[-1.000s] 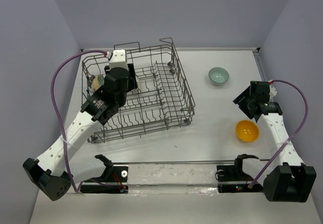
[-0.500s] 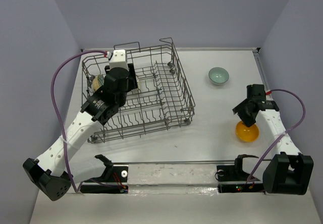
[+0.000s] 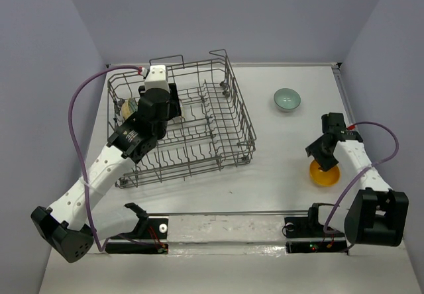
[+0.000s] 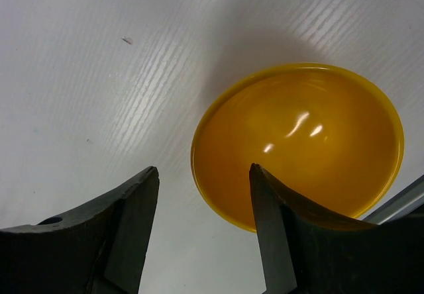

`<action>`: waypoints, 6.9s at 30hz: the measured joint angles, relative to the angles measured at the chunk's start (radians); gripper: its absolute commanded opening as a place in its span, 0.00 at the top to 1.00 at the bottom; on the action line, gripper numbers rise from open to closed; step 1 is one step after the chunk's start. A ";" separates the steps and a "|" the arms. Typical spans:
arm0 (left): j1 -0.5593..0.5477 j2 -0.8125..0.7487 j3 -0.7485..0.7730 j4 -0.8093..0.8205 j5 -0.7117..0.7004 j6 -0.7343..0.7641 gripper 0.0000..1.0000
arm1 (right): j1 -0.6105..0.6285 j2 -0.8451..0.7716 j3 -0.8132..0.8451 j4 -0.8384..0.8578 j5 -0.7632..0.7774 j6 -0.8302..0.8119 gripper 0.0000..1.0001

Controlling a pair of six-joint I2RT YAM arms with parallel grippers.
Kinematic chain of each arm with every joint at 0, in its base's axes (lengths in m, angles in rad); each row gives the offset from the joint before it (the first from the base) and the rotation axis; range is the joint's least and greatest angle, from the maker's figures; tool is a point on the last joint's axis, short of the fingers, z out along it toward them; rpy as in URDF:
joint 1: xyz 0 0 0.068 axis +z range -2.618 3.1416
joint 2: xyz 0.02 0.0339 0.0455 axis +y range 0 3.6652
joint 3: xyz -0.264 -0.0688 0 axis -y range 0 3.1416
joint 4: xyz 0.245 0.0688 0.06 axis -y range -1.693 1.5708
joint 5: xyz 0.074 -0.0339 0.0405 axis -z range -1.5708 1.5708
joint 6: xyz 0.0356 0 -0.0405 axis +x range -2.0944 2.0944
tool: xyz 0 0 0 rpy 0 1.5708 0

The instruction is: Load the bowls into the dish rack

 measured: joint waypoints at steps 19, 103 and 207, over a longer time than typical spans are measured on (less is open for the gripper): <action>0.000 0.010 -0.013 0.005 0.001 0.000 0.38 | 0.000 0.108 -0.045 0.147 -0.043 -0.059 0.93; -0.475 0.875 1.135 -0.110 0.024 0.110 0.39 | 0.190 -0.320 0.625 0.105 0.099 -0.149 0.46; -0.432 0.891 0.984 -0.142 0.274 -0.027 0.39 | 0.093 -0.159 0.285 0.351 -0.274 -0.151 0.99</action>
